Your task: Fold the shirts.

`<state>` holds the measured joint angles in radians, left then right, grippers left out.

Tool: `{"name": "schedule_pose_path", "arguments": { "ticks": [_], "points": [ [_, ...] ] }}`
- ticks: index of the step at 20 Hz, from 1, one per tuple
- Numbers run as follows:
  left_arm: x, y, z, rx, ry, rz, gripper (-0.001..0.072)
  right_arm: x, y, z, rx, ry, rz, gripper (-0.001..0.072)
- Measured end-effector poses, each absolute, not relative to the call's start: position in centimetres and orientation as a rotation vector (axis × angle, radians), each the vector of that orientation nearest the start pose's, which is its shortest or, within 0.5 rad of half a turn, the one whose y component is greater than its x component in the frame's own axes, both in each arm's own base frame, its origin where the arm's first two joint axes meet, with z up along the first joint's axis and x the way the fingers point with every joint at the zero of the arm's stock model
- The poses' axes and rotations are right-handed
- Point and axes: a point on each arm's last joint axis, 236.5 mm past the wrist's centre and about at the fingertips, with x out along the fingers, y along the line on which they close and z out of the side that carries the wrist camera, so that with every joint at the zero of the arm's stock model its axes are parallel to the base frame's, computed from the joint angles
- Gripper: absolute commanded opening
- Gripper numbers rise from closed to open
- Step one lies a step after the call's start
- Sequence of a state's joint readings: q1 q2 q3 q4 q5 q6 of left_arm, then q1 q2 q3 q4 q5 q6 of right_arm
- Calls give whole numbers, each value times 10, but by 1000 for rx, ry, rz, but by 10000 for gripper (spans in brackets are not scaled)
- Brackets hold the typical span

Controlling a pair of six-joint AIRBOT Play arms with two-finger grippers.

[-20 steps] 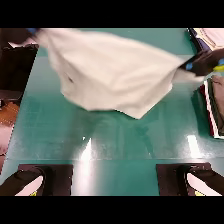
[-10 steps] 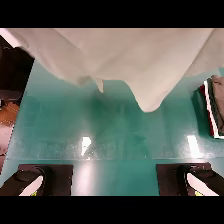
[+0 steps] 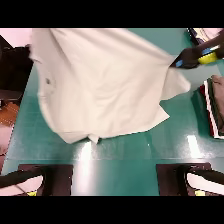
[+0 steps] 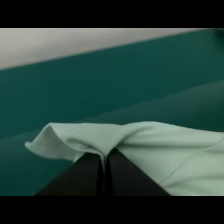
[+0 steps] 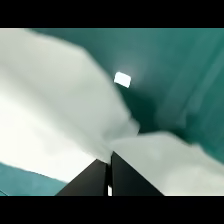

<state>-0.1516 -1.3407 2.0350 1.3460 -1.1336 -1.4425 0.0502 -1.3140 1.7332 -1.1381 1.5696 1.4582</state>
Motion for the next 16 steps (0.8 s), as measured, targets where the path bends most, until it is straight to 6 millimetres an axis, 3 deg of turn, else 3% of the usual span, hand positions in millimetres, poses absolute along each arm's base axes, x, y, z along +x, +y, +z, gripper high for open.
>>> {"name": "schedule_pose_path", "arguments": {
  "ticks": [3,4,5,6,7,9,10,11,12,16],
  "points": [
    [522,-125,240,18,680,-342,37,412,120,119,187,1231,459,14],
    [534,-127,204,9,755,-338,166,423,120,99,205,1246,443,14],
    [543,-128,175,2,812,-331,464,433,121,84,223,1253,433,55],
    [549,-128,152,-5,858,-325,577,442,121,68,237,1259,418,282],
    [552,-129,135,-12,893,-321,577,450,120,57,247,1255,404,443],
    [554,-126,114,-4,940,-308,575,459,119,42,264,1257,391,437],
    [553,-122,108,10,958,-294,487,462,116,39,270,1254,380,432],
    [551,-115,104,20,980,-276,467,464,112,39,276,1251,373,399],
    [548,-105,101,19,1001,-255,467,462,109,39,279,1257,371,288],
    [517,-63,90,-35,1145,-196,467,428,100,61,267,1291,439,279]
  ]
}}
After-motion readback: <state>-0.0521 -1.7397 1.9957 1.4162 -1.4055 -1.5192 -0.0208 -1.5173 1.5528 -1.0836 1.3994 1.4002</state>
